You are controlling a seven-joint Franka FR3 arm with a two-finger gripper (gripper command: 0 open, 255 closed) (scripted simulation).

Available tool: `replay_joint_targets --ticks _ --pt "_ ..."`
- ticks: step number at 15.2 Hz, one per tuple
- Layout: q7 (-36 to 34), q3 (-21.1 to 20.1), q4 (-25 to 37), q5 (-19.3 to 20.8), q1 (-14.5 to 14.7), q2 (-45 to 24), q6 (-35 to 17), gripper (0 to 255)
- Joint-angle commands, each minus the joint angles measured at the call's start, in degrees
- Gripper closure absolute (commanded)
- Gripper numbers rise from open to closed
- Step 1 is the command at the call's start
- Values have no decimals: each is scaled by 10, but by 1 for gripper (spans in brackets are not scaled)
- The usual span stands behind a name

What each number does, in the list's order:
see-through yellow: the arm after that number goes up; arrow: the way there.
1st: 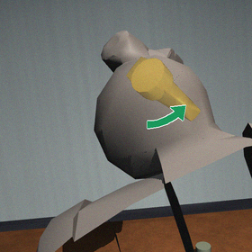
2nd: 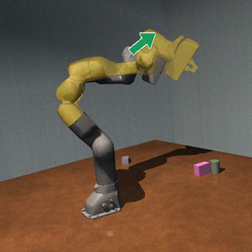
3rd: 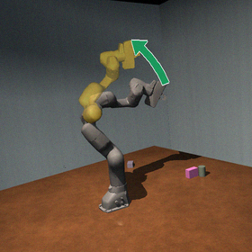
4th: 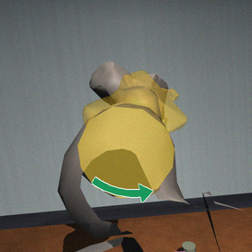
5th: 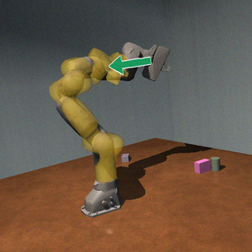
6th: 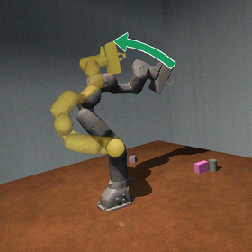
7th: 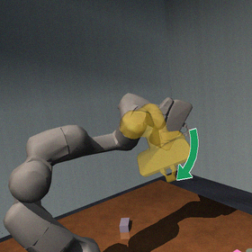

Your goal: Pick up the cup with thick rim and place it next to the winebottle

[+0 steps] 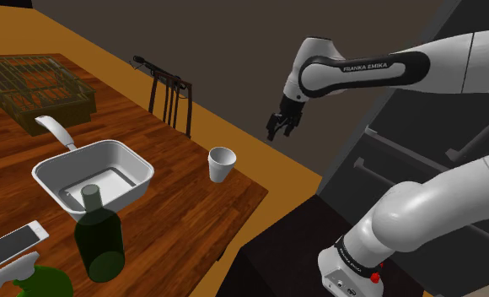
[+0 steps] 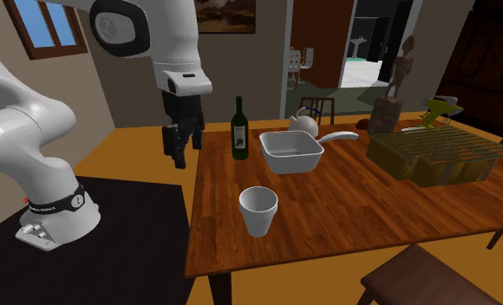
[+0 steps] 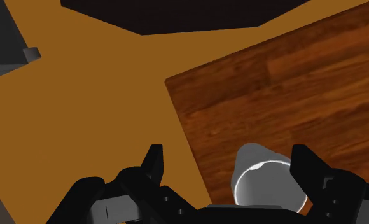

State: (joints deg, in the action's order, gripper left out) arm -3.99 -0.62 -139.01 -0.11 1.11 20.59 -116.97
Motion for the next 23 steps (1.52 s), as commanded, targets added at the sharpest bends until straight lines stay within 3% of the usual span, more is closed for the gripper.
replay_joint_targets --ticks 1,9,16,23 --pt "-5 -2 14 -3 2 -45 -32 0" --pt "-22 -10 89 -10 7 -223 -135 0" --pt "-35 -14 193 -13 12 -381 -188 0" --pt "-36 -14 192 -13 13 -420 -228 0"
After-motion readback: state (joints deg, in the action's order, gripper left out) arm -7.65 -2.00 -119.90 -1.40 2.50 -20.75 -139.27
